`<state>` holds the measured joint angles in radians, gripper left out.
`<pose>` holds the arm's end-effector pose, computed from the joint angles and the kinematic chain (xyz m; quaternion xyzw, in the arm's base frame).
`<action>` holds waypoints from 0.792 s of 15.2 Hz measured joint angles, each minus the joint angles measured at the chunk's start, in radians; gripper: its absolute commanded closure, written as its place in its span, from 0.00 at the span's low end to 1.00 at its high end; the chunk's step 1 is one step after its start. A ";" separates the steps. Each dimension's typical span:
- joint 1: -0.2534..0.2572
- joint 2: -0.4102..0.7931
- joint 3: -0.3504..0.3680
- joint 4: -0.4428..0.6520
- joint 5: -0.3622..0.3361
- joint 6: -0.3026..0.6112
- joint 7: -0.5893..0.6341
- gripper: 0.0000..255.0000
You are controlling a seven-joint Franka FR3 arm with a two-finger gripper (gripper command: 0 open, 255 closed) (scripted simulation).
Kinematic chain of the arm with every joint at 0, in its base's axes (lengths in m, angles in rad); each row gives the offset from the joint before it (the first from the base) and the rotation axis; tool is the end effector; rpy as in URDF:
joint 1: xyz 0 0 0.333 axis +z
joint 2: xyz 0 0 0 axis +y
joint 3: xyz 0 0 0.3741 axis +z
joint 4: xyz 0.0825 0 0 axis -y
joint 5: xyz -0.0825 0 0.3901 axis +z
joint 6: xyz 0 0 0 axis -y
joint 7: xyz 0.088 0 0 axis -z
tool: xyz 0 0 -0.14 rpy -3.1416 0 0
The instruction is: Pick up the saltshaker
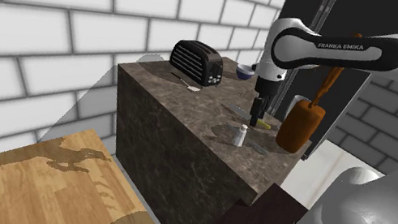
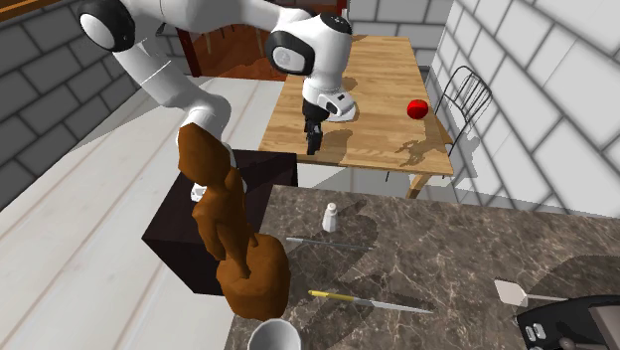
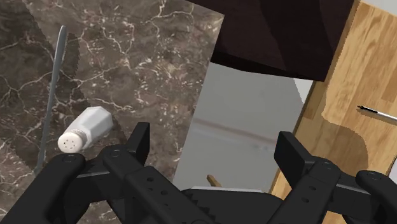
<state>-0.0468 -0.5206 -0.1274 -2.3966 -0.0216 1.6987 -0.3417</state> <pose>0.3385 -0.0676 0.5050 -0.9910 -0.0968 0.0822 0.0426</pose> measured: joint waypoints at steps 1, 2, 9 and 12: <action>-0.006 0.021 -0.013 0.003 -0.011 0.014 -0.019 0.00; -0.013 0.048 -0.028 0.007 -0.022 0.034 -0.041 0.00; -0.044 0.277 -0.110 0.084 -0.065 0.162 -0.168 0.00; -0.056 0.389 -0.138 0.133 -0.068 0.217 -0.221 0.00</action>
<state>-0.1028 -0.1311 -0.2654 -2.2640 -0.0894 1.9160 -0.5631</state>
